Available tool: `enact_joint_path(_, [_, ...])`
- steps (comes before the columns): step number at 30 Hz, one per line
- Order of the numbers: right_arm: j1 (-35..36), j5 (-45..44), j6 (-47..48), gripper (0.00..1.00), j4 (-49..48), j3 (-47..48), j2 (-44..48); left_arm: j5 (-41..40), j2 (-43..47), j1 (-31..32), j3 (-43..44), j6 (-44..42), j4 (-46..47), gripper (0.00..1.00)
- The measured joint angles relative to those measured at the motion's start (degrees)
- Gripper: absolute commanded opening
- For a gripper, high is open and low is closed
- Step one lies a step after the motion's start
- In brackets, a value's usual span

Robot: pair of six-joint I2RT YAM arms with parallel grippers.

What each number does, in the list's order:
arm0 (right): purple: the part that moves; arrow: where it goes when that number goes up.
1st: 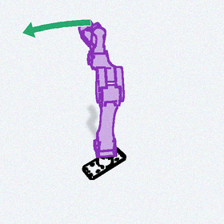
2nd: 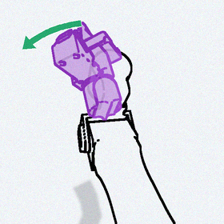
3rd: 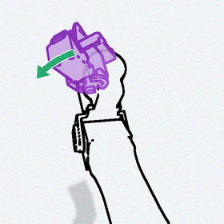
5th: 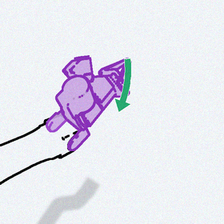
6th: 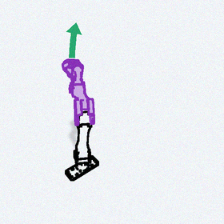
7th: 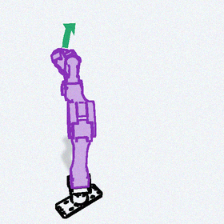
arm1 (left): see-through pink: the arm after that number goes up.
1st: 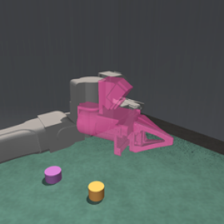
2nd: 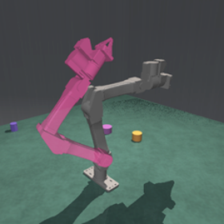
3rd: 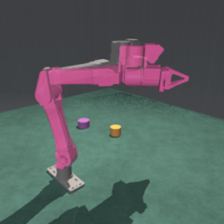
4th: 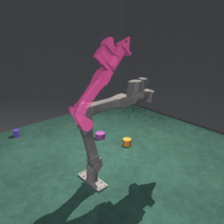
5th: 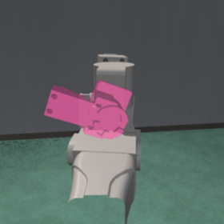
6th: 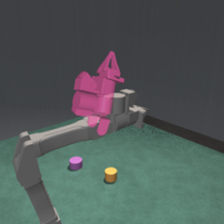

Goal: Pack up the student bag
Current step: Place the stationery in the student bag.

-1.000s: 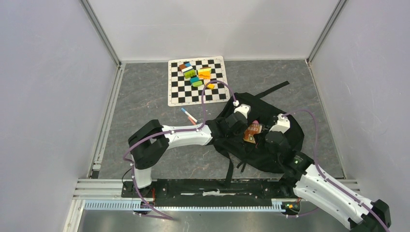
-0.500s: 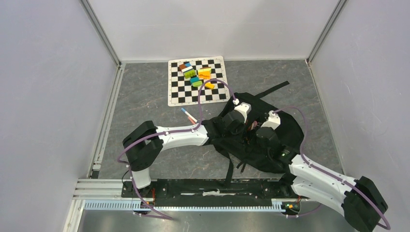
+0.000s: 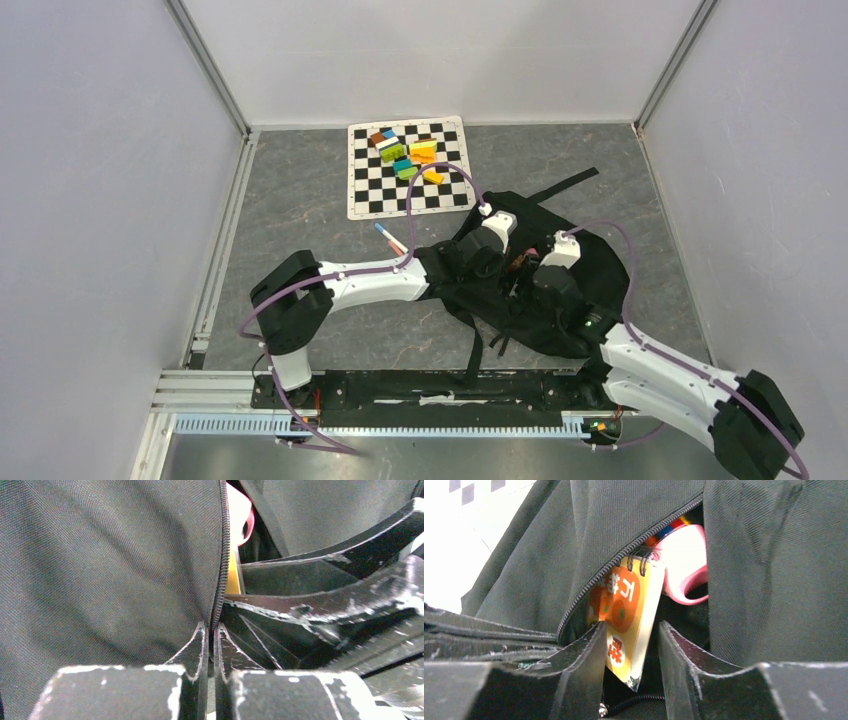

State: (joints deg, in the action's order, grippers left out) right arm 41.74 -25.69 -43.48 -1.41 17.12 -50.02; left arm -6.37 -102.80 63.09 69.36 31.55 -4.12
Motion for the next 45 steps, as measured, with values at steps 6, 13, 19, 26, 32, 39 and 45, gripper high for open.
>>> enact_joint_path(6, [0.0,-0.3,1.2,0.53,4.8,-1.4,8.5,-0.2,0.2,0.0,0.0,0.0,0.0,0.02])
enact_joint_path(13, [-0.1,-0.4,2.8,0.40,6.9,-1.7,9.5,-0.2,0.2,0.0,0.0,0.0,0.0,0.02])
enact_joint_path(19, [-0.3,1.1,5.4,0.20,4.5,-1.7,5.5,-0.2,0.2,0.0,0.0,0.0,0.0,0.02])
enact_joint_path(26, [-0.7,4.9,11.2,0.14,-3.7,-2.4,1.5,0.1,0.2,0.0,0.0,0.0,0.0,0.02])
enact_joint_path(32, [-1.0,6.6,15.1,0.24,-7.7,-3.0,0.2,0.5,0.2,0.0,0.1,0.0,0.0,0.03])
enact_joint_path(39, [-1.2,5.8,16.9,0.64,-2.7,-3.1,7.6,-1.3,1.3,0.2,-0.1,0.2,-0.1,0.52])
enact_joint_path(45, [-1.5,3.7,17.5,0.93,7.0,-3.0,18.0,-3.8,6.8,0.3,-2.9,0.3,-0.3,0.82])
